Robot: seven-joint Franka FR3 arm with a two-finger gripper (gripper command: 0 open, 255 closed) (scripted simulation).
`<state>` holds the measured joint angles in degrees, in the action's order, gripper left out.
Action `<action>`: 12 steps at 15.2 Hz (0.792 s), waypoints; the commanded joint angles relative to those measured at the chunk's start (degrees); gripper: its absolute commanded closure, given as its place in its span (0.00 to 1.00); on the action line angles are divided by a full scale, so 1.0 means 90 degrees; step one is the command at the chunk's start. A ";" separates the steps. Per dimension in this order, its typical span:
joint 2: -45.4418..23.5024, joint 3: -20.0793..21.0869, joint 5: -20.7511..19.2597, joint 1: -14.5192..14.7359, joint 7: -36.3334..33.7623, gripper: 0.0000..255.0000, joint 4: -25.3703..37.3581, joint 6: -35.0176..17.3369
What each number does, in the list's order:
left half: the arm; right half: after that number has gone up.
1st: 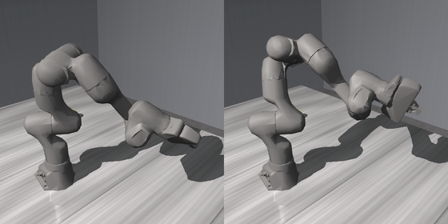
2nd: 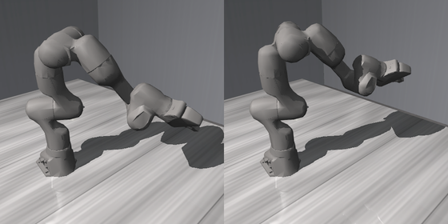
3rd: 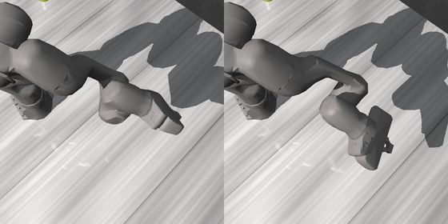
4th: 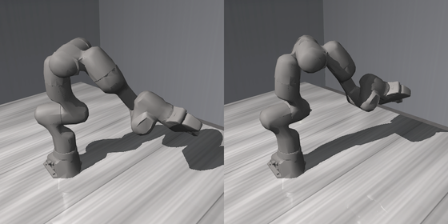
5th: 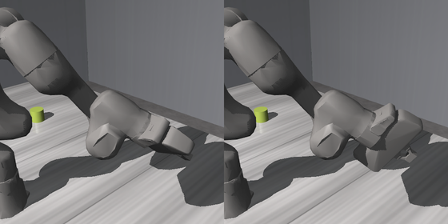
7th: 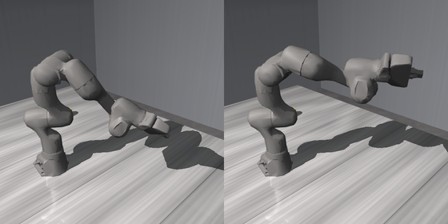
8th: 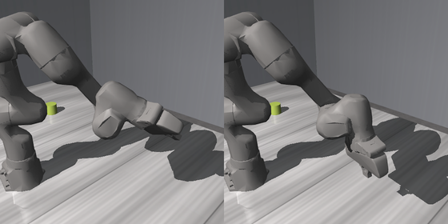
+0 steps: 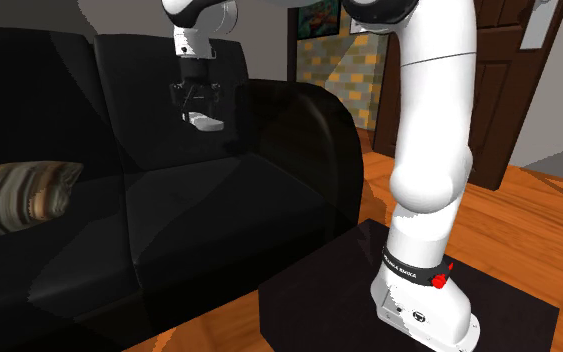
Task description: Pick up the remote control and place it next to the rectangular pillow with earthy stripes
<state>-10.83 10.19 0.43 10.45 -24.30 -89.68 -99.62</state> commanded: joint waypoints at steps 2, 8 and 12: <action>-0.0097 0.0165 -0.0047 0.0263 -0.0438 1.00 0.0127 0.0016; -0.0433 0.0479 -0.0187 0.0824 -0.1310 1.00 0.0565 0.0107; -0.0795 0.0659 -0.0328 0.1238 -0.1886 1.00 0.1054 0.0235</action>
<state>-16.76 15.79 -2.09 20.67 -40.01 -81.88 -97.94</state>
